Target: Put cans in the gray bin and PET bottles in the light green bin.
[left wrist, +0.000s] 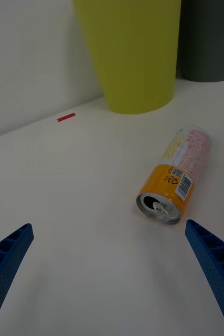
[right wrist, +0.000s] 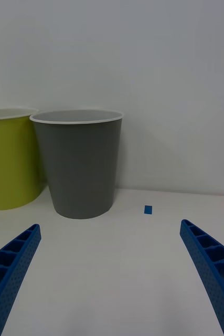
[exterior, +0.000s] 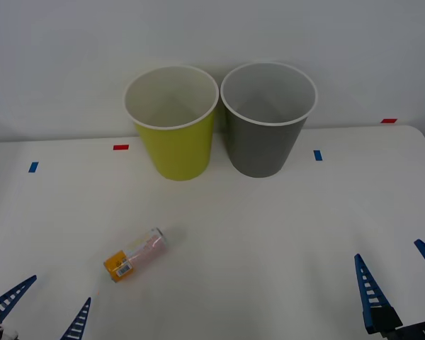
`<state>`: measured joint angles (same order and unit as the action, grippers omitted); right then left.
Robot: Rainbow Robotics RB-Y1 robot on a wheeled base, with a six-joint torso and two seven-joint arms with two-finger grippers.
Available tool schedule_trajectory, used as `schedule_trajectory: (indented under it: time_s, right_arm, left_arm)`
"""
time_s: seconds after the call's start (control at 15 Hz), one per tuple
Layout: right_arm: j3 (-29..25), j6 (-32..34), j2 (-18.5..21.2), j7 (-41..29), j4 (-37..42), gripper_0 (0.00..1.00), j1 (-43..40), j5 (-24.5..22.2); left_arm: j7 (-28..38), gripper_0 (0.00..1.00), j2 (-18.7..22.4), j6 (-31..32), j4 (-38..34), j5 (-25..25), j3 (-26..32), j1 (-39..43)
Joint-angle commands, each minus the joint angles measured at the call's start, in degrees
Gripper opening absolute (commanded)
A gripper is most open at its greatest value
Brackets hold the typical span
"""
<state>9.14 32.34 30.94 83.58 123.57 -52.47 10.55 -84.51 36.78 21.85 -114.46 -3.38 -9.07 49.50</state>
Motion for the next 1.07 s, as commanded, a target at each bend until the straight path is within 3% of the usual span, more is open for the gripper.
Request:
schedule_trajectory:
  time_s: [0.07,0.47,0.73,1.07]
  right_arm:
    - [0.0,0.0,0.0,0.0,0.0,0.92,0.0,0.0]
    - [0.0,0.0,0.0,0.0,0.0,0.92,0.0,0.0]
    - [0.0,0.0,0.0,0.0,0.0,0.92,0.0,0.0]
    - [0.0,0.0,0.0,0.0,0.0,0.92,0.0,0.0]
  left_arm:
    - [-0.22,1.0,3.82,-6.73,-2.17,0.13,-1.74,-2.91]
    - [-1.98,1.0,7.52,-23.87,-12.02,2.06,-1.91,-6.25]
    - [-2.42,1.0,11.03,-34.06,-15.53,2.85,-6.75,-12.41]
    - [-2.5,1.0,15.07,-53.05,-23.27,4.08,-11.84,-19.17]
